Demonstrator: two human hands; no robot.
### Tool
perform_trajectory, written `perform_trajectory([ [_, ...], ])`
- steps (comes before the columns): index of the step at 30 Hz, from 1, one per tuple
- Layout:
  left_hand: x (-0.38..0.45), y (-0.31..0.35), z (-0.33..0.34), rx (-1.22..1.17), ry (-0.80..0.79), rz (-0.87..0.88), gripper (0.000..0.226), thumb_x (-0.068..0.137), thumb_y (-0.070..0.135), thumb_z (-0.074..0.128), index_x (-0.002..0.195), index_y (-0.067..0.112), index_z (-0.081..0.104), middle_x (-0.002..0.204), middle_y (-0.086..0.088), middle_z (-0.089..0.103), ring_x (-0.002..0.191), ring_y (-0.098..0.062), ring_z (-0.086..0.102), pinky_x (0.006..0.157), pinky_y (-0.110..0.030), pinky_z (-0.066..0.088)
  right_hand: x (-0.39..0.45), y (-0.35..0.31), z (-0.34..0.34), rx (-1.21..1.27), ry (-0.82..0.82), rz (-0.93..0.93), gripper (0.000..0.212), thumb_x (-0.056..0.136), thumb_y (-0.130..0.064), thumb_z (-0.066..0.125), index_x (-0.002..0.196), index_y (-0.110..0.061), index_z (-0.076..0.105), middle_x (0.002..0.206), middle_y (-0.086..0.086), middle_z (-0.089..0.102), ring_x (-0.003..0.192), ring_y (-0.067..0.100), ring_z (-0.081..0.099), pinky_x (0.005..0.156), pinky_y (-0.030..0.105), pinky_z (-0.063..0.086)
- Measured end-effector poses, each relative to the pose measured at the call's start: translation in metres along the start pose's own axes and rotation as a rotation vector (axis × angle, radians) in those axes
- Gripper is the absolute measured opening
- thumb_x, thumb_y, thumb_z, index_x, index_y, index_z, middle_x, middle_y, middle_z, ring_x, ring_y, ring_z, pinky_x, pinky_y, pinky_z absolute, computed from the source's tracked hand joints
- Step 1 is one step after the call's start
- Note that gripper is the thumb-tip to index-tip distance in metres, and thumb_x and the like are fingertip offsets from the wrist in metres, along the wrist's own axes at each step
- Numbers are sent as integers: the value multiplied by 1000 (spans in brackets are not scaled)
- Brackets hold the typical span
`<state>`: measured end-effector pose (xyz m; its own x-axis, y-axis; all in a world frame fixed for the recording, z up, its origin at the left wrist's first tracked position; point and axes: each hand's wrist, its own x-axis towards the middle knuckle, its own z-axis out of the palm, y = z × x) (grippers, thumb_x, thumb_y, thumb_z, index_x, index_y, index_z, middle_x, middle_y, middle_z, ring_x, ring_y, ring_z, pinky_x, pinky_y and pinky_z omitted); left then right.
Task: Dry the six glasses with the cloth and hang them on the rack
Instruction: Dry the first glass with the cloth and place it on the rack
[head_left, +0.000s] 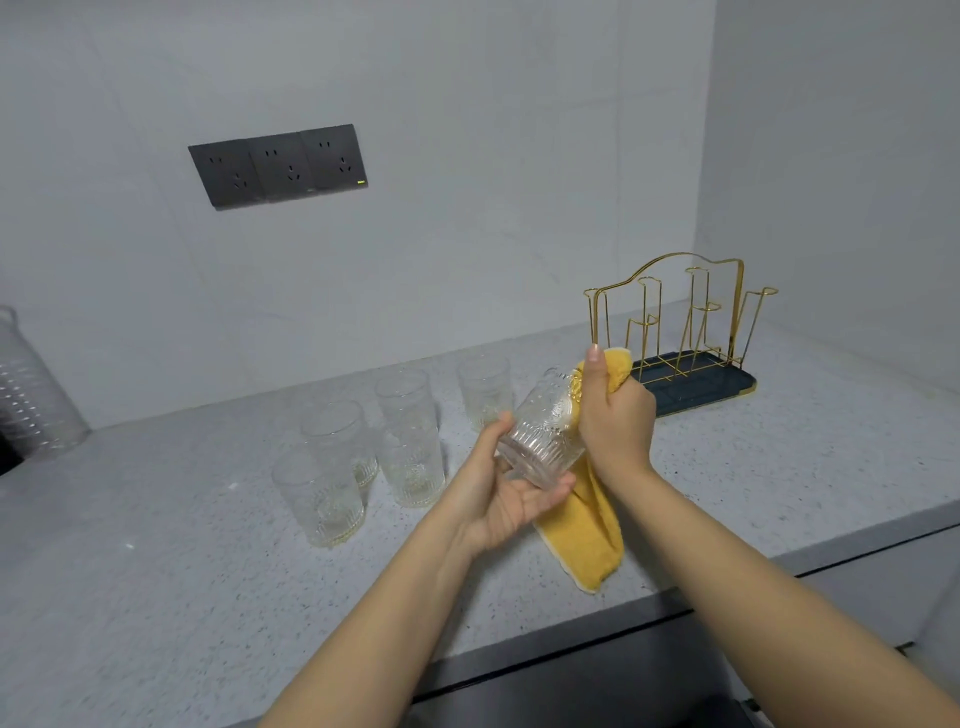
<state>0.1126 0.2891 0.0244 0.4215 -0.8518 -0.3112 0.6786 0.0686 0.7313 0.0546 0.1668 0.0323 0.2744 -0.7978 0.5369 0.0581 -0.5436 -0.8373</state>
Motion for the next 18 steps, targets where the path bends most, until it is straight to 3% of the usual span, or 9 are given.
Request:
perform_trajectory([
  [2, 3, -5, 2, 87, -2, 78, 47, 91, 44, 57, 117, 5, 51, 103, -28, 68, 83, -35, 72, 74, -41, 60, 4, -3, 1, -67, 20, 43, 55, 97, -39, 35, 47, -17, 37, 43, -3, 38, 41, 13, 38, 43, 26, 24],
  [4, 8, -11, 1, 291, 41, 277, 48, 89, 37, 65, 127, 16, 44, 115, -17, 65, 96, -29, 71, 87, -43, 59, 8, -3, 2, -144, 39, 132, 57, 98, -42, 31, 48, -15, 37, 46, -1, 39, 45, 14, 39, 44, 26, 24],
  [7, 11, -12, 4, 589, 168, 505, 52, 83, 17, 77, 120, 28, 43, 106, -6, 60, 88, -18, 71, 87, -41, 59, 12, -2, 2, -137, 52, 187, 57, 98, -43, 30, 50, -14, 37, 49, 0, 41, 49, 16, 42, 45, 27, 26],
  [9, 9, -6, 7, 395, 134, 424, 40, 86, 12, 72, 116, 18, 46, 99, -9, 64, 79, -17, 73, 85, -41, 60, 8, -2, 0, -62, 26, 134, 55, 98, -40, 34, 49, -16, 36, 47, -1, 39, 46, 14, 39, 45, 27, 26],
  [11, 6, 2, 10, 100, 56, 202, 36, 86, 22, 69, 113, 6, 51, 104, -20, 67, 82, -28, 73, 79, -41, 60, 3, 0, -4, 27, -6, 71, 52, 97, -37, 39, 49, -18, 37, 46, -3, 38, 43, 13, 39, 46, 27, 28],
  [14, 7, 0, 9, 46, 50, 21, 70, 81, 45, 67, 131, 1, 45, 101, -30, 66, 73, -36, 72, 67, -40, 61, 1, 2, -6, 22, -12, 30, 50, 97, -35, 41, 49, -20, 39, 45, -4, 40, 42, 12, 41, 45, 26, 30],
  [16, 8, -6, 9, 166, 65, 92, 66, 87, 49, 61, 135, 8, 42, 105, -26, 68, 78, -32, 74, 70, -39, 62, 5, 2, -5, -39, 26, 53, 52, 97, -37, 38, 49, -18, 39, 45, -2, 40, 43, 14, 41, 45, 27, 29],
  [18, 11, -11, 8, 377, 86, 286, 62, 85, 41, 67, 135, 18, 40, 119, -11, 63, 90, -17, 71, 82, -36, 61, 11, 1, -4, -97, 52, 93, 54, 98, -40, 34, 50, -16, 39, 47, -1, 41, 46, 17, 43, 47, 29, 31],
])
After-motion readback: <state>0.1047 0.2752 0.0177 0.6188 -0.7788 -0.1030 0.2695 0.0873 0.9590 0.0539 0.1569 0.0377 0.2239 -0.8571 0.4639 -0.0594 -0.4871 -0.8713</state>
